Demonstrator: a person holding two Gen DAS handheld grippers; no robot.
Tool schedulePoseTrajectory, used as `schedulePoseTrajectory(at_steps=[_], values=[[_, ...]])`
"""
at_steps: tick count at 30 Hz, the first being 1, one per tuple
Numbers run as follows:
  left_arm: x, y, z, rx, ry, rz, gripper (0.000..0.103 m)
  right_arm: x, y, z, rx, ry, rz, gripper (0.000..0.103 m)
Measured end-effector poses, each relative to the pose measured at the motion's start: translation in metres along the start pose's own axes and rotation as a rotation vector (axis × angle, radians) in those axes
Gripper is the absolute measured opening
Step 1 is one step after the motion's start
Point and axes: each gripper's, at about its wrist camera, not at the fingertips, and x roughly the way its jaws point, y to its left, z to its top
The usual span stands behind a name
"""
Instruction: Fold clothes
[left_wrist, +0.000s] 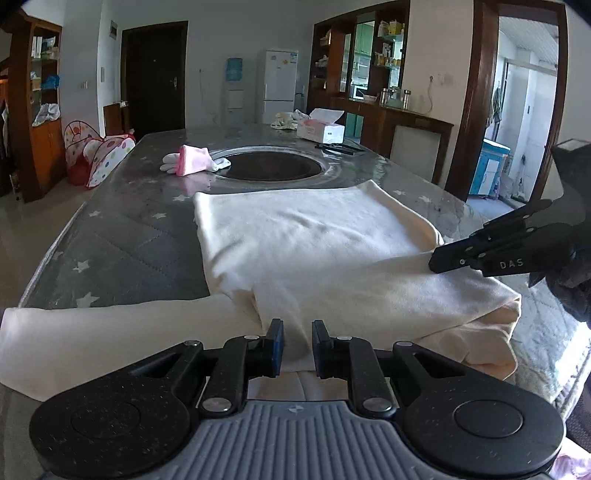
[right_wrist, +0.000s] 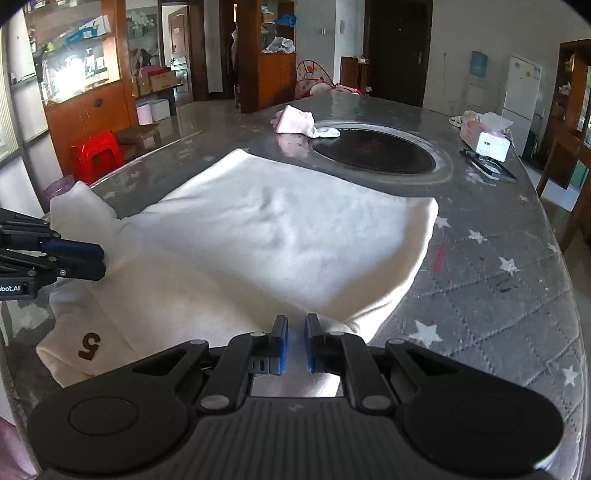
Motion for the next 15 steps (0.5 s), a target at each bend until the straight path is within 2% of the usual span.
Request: schedulePoseTrajectory(at_steps=[2,6,11,15], values=[[-0.005,0.006,-0.001,-0.018,-0.007,0.012,0.029,-0.002,0.004,0.005,-0.013,-0.012,0.01,0.015],[-0.016,0.022,-0.006,-0.063,-0.009,0.066,0.032,0.002,0.017,0.016,-0.05,-0.021,0.049,0.018],[-0.031,0.052,-0.014,-0.143,-0.012,0.176,0.036,0.024,0.035,0.02,-0.096,0.018,0.074,0.019],[-0.041,0.076,-0.018,-0.201,-0.028,0.274,0.043,0.022,0.045,0.026,-0.12,0.003,0.088,0.022]])
